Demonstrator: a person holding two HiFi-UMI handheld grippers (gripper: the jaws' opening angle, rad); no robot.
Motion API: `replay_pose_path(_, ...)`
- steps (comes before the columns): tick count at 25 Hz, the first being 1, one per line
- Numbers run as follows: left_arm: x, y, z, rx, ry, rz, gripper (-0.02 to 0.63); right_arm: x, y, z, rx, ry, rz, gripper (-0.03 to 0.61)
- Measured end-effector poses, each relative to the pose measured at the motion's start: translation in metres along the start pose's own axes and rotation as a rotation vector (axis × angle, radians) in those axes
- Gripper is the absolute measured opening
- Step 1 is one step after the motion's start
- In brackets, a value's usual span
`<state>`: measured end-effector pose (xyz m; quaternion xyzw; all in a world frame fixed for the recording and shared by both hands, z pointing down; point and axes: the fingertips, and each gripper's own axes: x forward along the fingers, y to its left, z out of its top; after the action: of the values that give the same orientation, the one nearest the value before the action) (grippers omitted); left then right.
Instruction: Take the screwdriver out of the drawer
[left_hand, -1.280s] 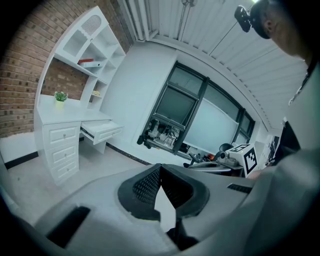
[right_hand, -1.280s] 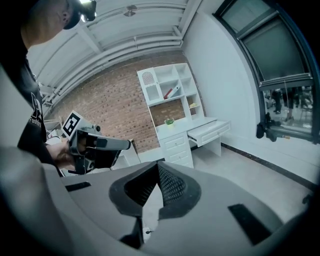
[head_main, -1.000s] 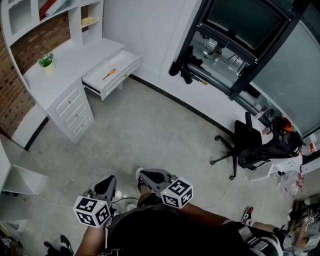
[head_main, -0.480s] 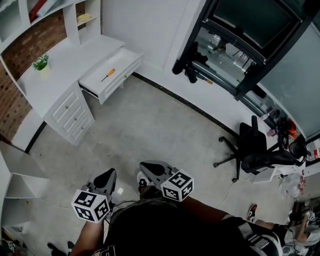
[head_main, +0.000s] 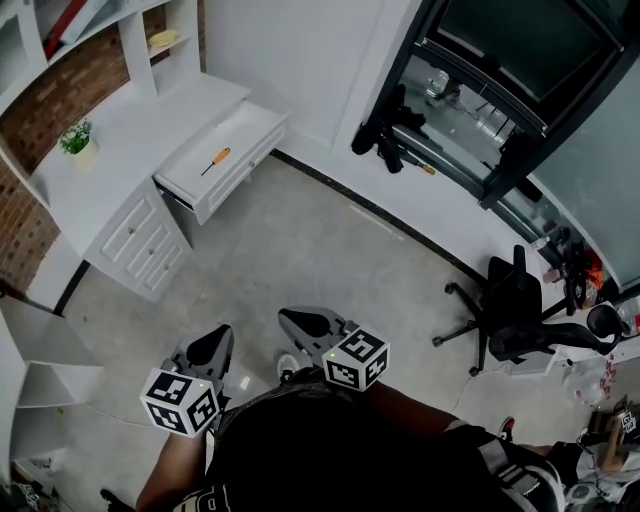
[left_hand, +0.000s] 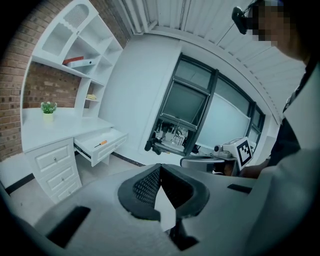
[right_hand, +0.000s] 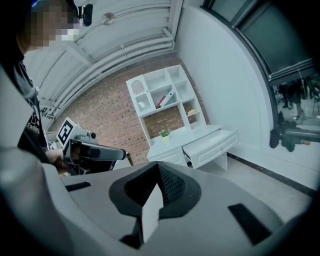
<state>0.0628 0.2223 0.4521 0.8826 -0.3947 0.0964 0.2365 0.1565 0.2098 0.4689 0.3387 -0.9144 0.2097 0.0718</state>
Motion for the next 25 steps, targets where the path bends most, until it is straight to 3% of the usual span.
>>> replay_pose_path(16,0.086,0.013,0.054,0.042,-0.014,0.051,0.015,0.015,-0.096,0.042,0.02,-0.043,0.031,0.005)
replay_pose_path(25,0.101,0.007,0.045,0.024,0.025,0.038,0.015,0.011,-0.112,0.039,0.05,-0.037,0.022,0.005)
